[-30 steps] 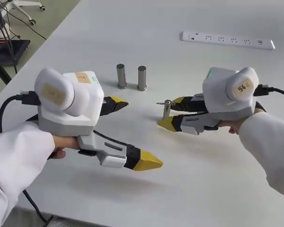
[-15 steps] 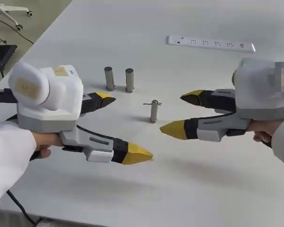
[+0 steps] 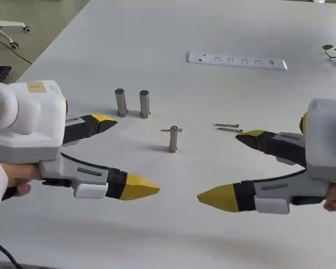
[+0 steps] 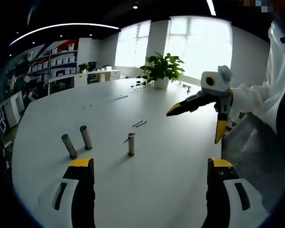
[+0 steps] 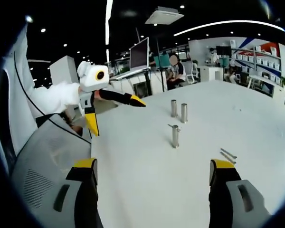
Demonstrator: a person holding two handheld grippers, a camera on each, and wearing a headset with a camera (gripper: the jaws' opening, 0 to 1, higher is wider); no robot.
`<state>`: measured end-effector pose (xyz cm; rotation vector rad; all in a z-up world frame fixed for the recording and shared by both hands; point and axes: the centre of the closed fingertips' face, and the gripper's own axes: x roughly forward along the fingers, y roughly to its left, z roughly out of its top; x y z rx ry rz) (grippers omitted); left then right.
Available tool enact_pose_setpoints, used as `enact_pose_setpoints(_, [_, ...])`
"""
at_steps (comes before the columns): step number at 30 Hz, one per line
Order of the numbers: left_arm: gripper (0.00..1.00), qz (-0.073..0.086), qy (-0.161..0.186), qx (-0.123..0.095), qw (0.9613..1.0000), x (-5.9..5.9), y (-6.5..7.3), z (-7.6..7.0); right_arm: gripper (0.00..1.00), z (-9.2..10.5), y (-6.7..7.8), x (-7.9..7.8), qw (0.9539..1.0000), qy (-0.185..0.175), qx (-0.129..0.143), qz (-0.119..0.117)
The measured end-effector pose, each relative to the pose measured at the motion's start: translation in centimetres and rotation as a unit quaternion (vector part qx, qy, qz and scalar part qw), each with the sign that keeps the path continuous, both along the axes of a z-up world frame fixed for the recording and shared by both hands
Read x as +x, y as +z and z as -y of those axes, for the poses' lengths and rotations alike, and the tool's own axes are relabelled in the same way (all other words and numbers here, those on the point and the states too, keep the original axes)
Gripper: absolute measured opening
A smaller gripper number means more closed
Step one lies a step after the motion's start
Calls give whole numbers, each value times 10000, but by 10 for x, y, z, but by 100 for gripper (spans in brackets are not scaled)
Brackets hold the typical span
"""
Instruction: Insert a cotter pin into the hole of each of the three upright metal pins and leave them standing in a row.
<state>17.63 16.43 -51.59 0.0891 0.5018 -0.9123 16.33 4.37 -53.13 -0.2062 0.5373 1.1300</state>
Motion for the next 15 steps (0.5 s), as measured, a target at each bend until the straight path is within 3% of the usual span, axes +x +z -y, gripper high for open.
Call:
enact_pose_setpoints(2, [99, -32, 54, 19, 10000, 1, -2, -5, 98, 5, -7, -2, 9998, -89, -150, -60])
enact_pose_setpoints(7, [98, -29, 119, 101, 9999, 6, -2, -16, 98, 8, -8, -5, 9995, -251, -55, -162])
enact_pose_setpoints(11, [97, 22, 388, 131, 9992, 21, -2, -33, 98, 10, -3, -6, 9992, -341, 2, -189])
enact_pose_setpoints(12, [95, 56, 426, 144, 9990, 25, -2, -36, 98, 11, -2, -6, 9992, -354, 24, -194])
enact_pose_setpoints(13, [93, 221, 458, 163, 9986, 32, 2, -41, 98, 11, -1, -7, 9992, -361, 33, -185])
enact_pose_setpoints(15, [89, 359, 585, 164, 9975, 44, 5, -50, 98, 12, 1, -7, 9991, -380, 28, -162])
